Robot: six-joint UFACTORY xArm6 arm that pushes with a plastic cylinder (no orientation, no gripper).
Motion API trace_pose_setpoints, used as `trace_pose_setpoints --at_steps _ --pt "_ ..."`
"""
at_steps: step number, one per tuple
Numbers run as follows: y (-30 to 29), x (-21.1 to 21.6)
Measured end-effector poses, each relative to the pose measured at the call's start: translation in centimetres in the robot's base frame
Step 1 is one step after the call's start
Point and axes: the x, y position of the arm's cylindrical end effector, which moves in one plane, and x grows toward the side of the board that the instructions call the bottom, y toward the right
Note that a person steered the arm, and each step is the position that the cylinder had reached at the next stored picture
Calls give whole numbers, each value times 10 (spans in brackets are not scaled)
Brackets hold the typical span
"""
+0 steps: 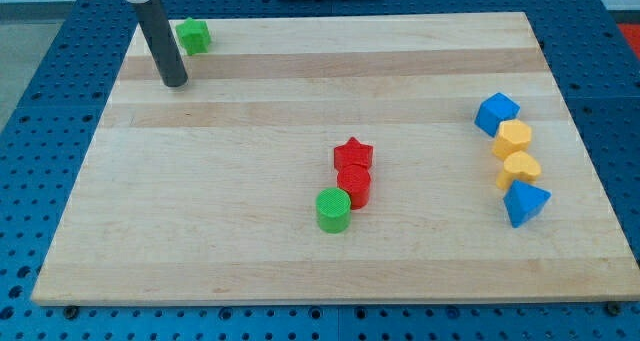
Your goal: Push the green circle towards the left of the red circle
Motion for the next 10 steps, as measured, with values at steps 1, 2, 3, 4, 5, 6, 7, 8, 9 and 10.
trace_pose_setpoints --at_steps 1,2,3,4,5,6,7,8,9,10 --pt "3 54" --pt "20 118" --pt "20 118" --pt "25 124" --pt "61 175" --pt "83 188" --pt "142 218" --pt "168 252" --pt "171 281" --pt "240 288"
